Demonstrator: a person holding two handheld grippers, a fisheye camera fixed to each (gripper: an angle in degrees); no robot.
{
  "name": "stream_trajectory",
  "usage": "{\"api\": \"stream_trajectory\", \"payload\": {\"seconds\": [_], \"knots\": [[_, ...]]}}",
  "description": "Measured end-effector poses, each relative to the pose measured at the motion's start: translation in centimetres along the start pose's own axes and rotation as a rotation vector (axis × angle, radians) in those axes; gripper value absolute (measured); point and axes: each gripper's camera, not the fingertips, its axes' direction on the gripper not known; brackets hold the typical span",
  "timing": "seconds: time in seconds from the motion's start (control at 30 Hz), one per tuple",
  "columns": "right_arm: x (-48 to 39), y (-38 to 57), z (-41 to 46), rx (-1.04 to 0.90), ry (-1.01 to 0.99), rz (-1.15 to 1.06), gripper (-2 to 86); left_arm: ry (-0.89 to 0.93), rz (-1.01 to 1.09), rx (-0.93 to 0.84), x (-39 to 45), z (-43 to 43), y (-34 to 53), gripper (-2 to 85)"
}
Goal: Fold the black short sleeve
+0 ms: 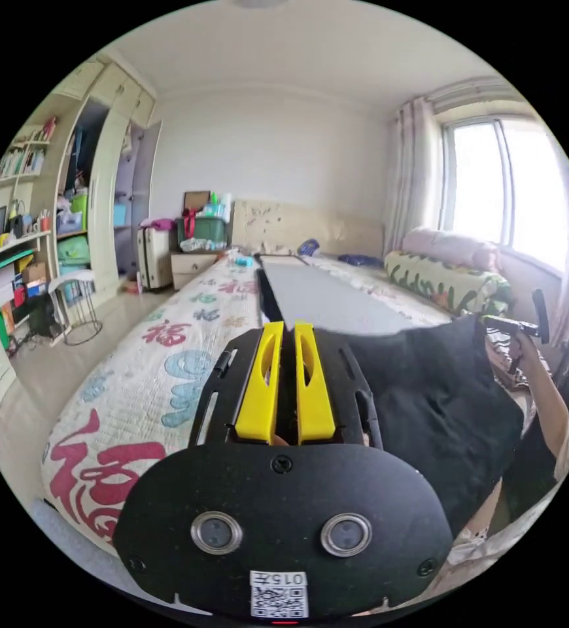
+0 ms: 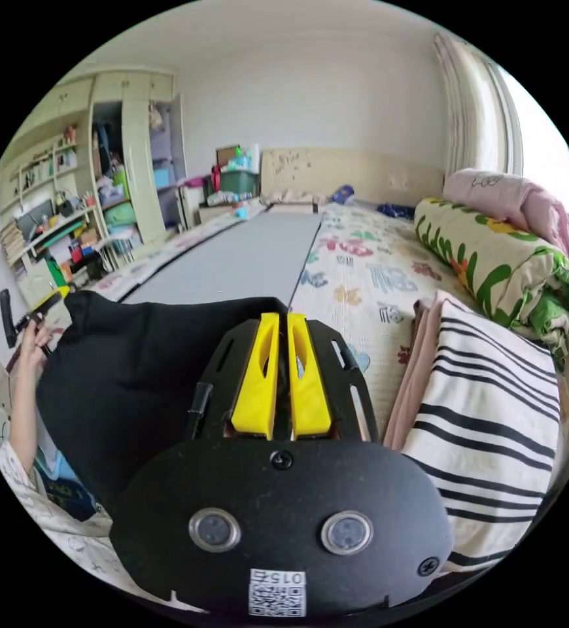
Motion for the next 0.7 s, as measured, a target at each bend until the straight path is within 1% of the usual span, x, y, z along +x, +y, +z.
{"api": "stream_trajectory", "payload": {"seconds": [0.07,0.13,0.2,0.27,0.3,0.33,0.37,0.4,0.47,0.5,0.57,0.7], "knots": [[-0.3,-0.3,2.1,-0.037,0.077,0.008,2.4,-0.025,0.039,0.022,0.4,-1.5,3.0,2.5],[0.0,-0.4,1.3,-0.012,0.045,0.023,3.1,-0.002,0.092,0.036,0.7,-3.9,5.4,3.1],[0.3,-0.1,-0.7,0.040,0.035,0.010,3.8,0.050,0.173,0.037,1.2,-6.6,8.1,4.2],[1.0,0.8,-4.0,0.126,0.089,-0.015,4.1,0.164,0.285,0.019,1.9,-10.2,12.5,6.0],[1.3,1.2,-5.0,0.145,0.089,-0.023,3.8,0.197,0.309,0.016,2.1,-11.1,13.8,6.3],[1.6,2.1,-6.8,0.170,0.049,-0.085,3.3,0.265,0.350,0.018,2.5,-12.9,16.4,6.9],[1.7,3.3,-8.6,0.183,-0.035,-0.197,2.8,0.334,0.390,0.022,2.8,-14.7,19.3,7.1],[1.6,4.0,-9.5,0.184,-0.081,-0.257,2.6,0.365,0.406,0.027,2.9,-15.5,20.8,7.2],[1.0,7.4,-12.7,0.167,-0.247,-0.479,4.6,0.457,0.457,0.032,3.1,-17.9,26.6,7.5],[0.7,8.4,-13.5,0.163,-0.290,-0.541,4.9,0.480,0.484,0.024,3.3,-18.4,28.0,7.5],[-0.6,12.9,-16.3,0.143,-0.413,-0.781,6.3,0.524,0.660,-0.005,5.0,-20.0,34.2,8.2],[-2.3,18.2,-18.1,0.106,-0.383,-0.941,6.8,0.530,0.758,-0.077,6.5,-20.6,40.8,9.1]]}}
